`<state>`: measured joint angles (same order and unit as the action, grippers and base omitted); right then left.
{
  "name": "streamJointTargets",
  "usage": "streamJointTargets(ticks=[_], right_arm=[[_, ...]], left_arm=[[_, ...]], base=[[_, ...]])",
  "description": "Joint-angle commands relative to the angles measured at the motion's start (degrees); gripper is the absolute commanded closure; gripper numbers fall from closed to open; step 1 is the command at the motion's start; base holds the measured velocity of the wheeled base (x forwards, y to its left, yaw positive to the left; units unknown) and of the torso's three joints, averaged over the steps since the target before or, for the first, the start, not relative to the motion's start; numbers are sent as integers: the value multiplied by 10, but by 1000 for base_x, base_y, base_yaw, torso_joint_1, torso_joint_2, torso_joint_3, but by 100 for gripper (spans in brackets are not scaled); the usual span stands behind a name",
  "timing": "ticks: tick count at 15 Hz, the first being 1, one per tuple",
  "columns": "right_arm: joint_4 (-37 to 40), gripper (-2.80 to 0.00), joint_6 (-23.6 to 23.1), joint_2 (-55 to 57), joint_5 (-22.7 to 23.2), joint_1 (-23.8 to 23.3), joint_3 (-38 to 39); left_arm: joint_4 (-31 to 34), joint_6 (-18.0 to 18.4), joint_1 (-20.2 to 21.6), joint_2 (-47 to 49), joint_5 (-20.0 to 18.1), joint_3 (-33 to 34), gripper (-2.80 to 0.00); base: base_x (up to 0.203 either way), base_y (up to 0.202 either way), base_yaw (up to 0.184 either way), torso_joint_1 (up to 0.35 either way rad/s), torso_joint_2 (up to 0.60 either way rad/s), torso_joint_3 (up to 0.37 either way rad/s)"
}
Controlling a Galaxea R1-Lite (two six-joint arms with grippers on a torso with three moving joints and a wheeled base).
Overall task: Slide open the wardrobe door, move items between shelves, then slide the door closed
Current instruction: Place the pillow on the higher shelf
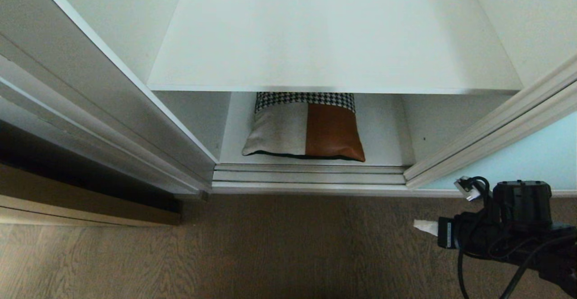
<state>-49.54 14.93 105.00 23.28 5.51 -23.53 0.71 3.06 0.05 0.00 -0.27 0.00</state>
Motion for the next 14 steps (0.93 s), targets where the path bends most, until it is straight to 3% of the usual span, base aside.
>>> streamJointTargets(ticks=[1,4,7,13,14], right_arm=[[-19,0,4,18,0,17,4],[-15,0,45,10,-11,28,3],[5,0,45,20,-80,57,-3],[12,0,46,30,-118,43,-83],[12,-280,48,40,-120,29,-93]], left_arm=[[0,0,0,1,0,1,0],[0,0,0,1,0,1,0],[0,0,0,1,0,1,0],[0,0,0,1,0,1,0],[0,0,0,1,0,1,0]], base=[[0,0,0,0,0,0],[0,0,0,0,0,0],[0,0,0,0,0,0],[0,0,0,0,0,0],[0,0,0,0,0,0]])
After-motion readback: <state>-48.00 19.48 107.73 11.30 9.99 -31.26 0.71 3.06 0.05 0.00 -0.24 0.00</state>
